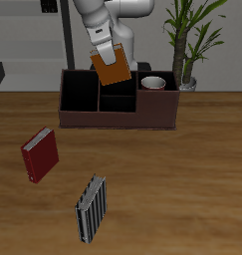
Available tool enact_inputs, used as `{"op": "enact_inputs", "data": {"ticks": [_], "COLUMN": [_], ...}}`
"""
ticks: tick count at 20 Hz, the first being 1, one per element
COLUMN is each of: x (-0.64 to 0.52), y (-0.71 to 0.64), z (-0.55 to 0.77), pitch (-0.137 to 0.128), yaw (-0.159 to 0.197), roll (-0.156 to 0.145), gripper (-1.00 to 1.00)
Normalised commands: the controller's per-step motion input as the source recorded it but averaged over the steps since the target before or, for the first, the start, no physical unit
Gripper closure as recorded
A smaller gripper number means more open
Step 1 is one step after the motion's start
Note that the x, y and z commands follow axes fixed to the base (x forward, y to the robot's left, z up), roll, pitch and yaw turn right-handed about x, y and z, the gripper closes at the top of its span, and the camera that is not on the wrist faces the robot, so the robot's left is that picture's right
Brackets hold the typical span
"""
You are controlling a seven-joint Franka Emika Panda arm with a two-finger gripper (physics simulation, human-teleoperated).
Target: Place the red mug into the back desk caddy's right compartment and place the orange book into the back desk caddy's back compartment and place the red book into the back desk caddy's front compartment
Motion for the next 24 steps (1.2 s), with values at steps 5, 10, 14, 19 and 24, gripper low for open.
{"op": "enact_inputs", "data": {"ticks": [5,10,14,19,24], "x": [0.08,0.0,0.06,0.03,-0.03], "y": [-0.03,0.03,-0.01,0.0,0.05], "z": [0.08,0.01,-0.18,-0.22,-0.15], "pitch": [-0.017,0.006,0.035,0.042,0.027], "yaw": [0.005,-0.017,-0.022,-0.006,-0.009], "roll": [-0.014,0.001,-0.006,0.002,0.01], "gripper": [1.0,1.0,1.0,1.0,1.0]}}
